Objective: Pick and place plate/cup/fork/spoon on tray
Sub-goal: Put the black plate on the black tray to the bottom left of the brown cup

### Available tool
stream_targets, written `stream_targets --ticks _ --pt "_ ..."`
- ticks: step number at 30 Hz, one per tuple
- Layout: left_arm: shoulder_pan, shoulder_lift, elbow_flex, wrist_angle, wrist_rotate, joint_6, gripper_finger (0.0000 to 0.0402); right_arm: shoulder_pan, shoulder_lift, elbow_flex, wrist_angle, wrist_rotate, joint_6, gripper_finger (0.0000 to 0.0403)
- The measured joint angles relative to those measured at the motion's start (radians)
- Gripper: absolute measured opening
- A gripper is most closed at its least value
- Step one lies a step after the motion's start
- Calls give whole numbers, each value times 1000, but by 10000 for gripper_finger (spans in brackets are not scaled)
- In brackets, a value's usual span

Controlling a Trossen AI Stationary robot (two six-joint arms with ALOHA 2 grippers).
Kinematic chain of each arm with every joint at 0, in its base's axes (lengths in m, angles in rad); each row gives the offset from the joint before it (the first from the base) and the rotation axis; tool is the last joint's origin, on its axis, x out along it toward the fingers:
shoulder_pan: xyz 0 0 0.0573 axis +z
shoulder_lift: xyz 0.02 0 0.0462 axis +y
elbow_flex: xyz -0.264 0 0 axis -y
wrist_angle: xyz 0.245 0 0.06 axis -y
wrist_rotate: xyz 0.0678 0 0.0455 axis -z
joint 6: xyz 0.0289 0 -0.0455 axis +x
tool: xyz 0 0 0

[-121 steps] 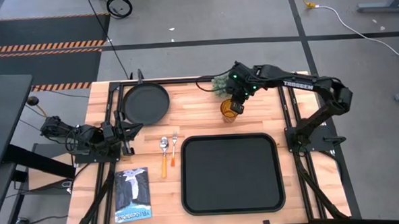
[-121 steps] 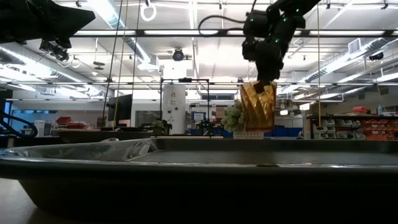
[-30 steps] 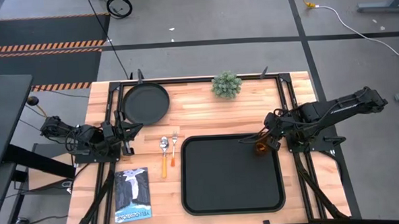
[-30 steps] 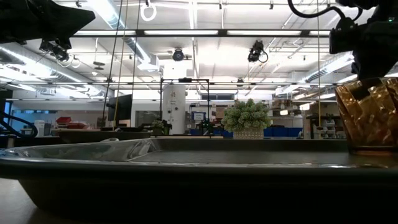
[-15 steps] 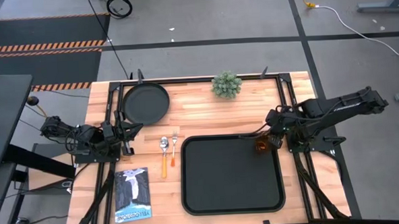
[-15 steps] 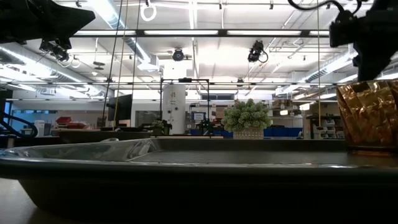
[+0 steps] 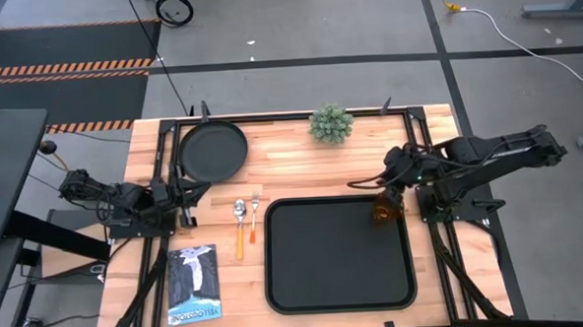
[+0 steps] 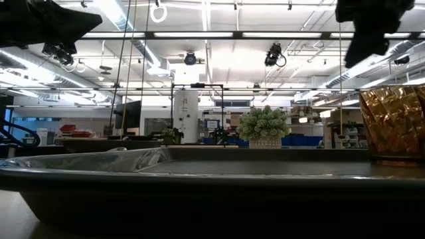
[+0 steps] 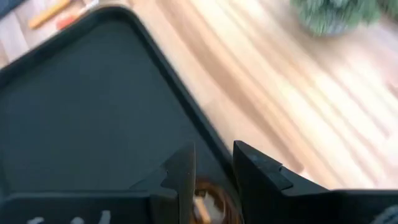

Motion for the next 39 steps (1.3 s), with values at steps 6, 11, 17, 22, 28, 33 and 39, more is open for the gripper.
stream_targets --ticks 6,11,17,22,28,33,39 --pt "1 0 0 -50 -46 -136 29 -51 87 0 192 57 -123 116" --pt "2 0 0 -53 -125 -213 53 -123 172 0 416 86 -259 116" --pt "-1 44 0 -101 -138 -265 97 -210 287 0 632 26 -347 116" --pt "-1 152 0 -105 -205 -342 101 -253 372 0 743 -60 -405 116" --pt "-2 278 0 -104 -310 -501 100 -258 484 -1 913 -65 -530 116" --pt "-1 375 30 -185 -345 -680 102 -263 558 -1 1107 -70 -693 116" --pt "0 502 163 -425 -242 -979 84 -263 606 -1 1169 -159 -782 116"
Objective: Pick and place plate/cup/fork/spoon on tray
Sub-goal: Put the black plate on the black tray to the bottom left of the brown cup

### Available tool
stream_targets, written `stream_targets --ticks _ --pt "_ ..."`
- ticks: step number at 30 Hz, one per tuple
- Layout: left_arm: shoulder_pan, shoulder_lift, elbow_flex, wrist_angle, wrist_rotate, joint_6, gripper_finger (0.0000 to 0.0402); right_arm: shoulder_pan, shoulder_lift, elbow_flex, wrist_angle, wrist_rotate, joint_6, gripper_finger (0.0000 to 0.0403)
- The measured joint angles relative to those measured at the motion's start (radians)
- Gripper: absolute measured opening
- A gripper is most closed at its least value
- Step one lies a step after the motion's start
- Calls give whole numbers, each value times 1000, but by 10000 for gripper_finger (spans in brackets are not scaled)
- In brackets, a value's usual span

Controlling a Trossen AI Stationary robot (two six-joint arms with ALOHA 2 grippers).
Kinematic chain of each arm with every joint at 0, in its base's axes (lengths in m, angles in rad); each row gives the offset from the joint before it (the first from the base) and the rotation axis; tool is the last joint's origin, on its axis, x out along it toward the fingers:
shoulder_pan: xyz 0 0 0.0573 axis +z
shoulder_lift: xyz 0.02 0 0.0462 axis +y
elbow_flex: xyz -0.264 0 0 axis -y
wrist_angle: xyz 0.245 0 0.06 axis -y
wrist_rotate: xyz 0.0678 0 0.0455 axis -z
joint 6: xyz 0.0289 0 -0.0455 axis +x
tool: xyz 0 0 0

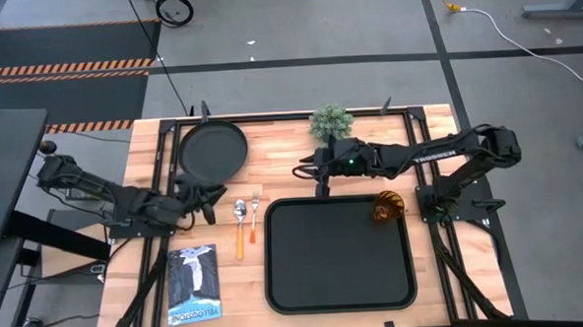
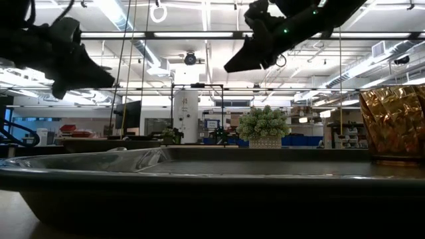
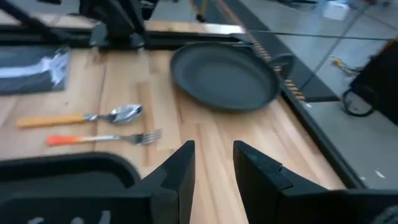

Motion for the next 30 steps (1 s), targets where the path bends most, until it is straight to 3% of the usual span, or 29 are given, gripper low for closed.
stream_targets --ticks 13,21,30 --pt "0 358 233 -282 62 -391 57 4 -97 -1 -166 -32 -6 116" --pt "1 602 366 -342 68 -565 54 15 -141 -94 -122 -75 -7 116" --pt "20 867 584 -553 186 -707 54 46 -188 -147 -83 -80 -13 116"
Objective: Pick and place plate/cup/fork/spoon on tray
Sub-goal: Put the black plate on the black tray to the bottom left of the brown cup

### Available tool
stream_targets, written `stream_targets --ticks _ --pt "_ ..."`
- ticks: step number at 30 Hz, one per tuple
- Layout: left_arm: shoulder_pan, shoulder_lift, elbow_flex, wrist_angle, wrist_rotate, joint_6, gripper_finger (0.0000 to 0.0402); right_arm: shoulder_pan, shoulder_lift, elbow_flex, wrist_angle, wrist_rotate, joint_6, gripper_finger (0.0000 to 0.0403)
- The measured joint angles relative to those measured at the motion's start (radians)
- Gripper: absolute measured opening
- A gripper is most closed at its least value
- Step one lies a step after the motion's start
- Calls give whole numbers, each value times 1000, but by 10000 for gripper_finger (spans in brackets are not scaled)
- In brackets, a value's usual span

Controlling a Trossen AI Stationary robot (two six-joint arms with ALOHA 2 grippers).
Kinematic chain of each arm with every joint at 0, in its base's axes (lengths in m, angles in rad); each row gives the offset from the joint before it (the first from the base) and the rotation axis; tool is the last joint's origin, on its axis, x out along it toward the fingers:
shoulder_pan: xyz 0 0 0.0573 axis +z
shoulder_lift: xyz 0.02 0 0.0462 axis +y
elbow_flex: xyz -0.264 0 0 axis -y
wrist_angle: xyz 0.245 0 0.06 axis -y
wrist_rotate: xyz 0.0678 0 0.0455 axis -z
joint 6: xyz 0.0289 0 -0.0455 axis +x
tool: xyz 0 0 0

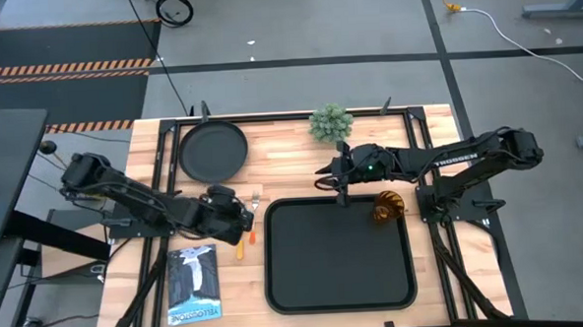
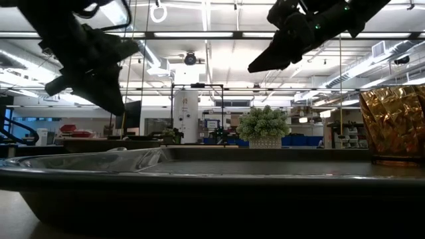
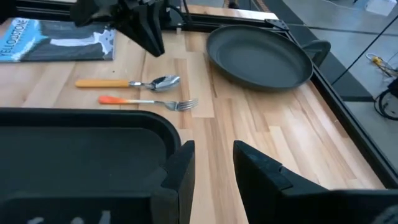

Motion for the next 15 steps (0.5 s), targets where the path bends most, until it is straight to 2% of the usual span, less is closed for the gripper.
stream_targets --ticks 7,15 --pt "2 156 165 -96 50 -13 54 0 0 0 -1 0 -18 116" --pt "0 278 325 -256 57 -34 54 0 0 0 -1 0 -19 116"
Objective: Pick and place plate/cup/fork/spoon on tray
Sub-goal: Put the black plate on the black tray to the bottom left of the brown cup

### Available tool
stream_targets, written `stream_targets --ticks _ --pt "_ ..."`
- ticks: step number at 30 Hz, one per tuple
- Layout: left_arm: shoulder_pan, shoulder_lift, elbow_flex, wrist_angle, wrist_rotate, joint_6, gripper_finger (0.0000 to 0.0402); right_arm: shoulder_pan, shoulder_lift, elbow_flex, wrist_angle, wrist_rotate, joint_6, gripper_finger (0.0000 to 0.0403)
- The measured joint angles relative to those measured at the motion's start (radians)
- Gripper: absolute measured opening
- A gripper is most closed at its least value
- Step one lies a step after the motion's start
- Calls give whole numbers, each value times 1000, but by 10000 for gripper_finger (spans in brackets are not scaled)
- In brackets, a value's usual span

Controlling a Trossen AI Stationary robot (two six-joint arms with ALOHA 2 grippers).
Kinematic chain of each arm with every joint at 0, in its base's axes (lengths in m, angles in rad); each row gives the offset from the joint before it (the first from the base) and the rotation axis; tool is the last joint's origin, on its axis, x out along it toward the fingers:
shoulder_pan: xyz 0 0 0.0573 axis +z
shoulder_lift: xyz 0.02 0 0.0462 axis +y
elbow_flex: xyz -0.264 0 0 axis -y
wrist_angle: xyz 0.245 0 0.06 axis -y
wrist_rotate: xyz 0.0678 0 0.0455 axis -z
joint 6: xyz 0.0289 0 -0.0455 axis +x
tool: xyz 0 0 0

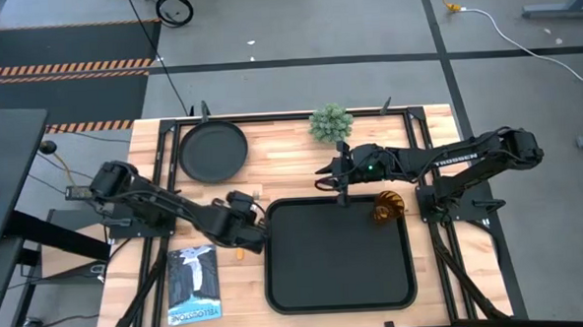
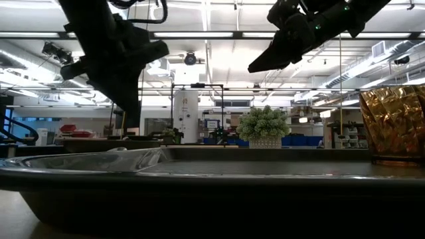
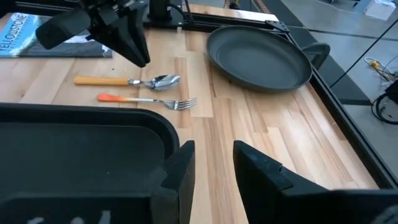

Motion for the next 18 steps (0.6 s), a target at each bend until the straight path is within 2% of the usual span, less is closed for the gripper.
stream_targets --ticks 7,14,18 --pt "0 55 16 -9 2 -47 63 1 0 0 -9 -25 0 116" --pt "0 66 15 -12 16 -109 114 1 0 0 -35 -27 -9 116" --pt "0 66 15 -21 35 -111 126 1 0 0 -37 -27 -18 116"
